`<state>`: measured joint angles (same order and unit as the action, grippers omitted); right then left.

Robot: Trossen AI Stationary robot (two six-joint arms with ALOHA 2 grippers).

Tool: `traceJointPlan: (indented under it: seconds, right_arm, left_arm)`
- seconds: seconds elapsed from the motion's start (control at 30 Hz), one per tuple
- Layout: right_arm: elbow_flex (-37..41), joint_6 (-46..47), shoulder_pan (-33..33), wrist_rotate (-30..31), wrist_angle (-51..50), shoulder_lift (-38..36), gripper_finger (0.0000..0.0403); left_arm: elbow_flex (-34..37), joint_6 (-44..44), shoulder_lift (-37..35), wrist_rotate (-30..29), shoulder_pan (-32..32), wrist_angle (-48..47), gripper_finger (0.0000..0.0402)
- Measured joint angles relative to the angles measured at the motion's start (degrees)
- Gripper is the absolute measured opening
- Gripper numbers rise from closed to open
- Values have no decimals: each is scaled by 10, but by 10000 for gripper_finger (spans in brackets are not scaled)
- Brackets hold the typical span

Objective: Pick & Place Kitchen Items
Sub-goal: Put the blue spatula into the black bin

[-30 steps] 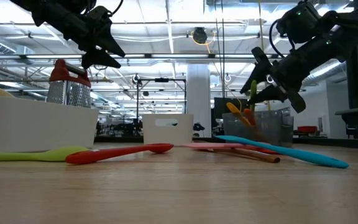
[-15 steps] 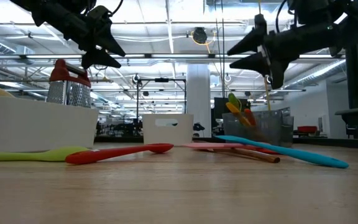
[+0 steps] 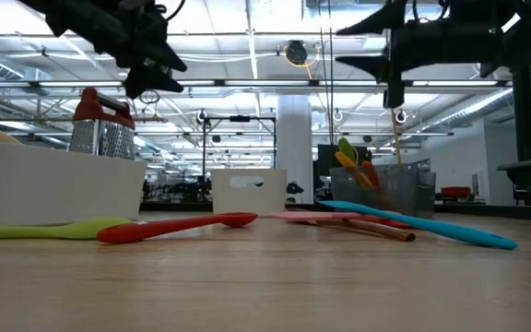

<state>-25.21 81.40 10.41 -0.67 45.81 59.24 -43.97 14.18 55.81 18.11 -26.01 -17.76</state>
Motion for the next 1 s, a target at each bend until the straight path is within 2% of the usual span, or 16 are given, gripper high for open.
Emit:
traceJointPlan:
  seconds: [0.17, 0.4, 0.5, 0.73, 0.83, 0.93, 1.0]
  right_arm:
    - [0, -100, 0, -61, 19, 0, 167]
    - [0, -106, -4, -125, 15, 0, 169]
    - [0, -147, -4, -157, 16, 0, 170]
    - [0, -251, -30, -159, 24, 0, 160]
    - [0, -285, -46, -160, 26, 0, 158]
    - [-8, -307, -62, -154, 12, 0, 158]
    - [-19, -331, -78, -130, -4, 0, 158]
  left_arm:
    - [0, 37, 0, -3, 28, 1, 228]
    - [0, 59, 0, -52, 60, 0, 228]
    - [0, 60, 0, -62, 66, 0, 228]
    - [0, 59, 0, -67, 67, 11, 228]
    - [0, 37, 0, -53, 69, 17, 228]
    - [0, -18, 0, 4, 73, 21, 228]
    - [0, -41, -1, 42, 74, 33, 228]
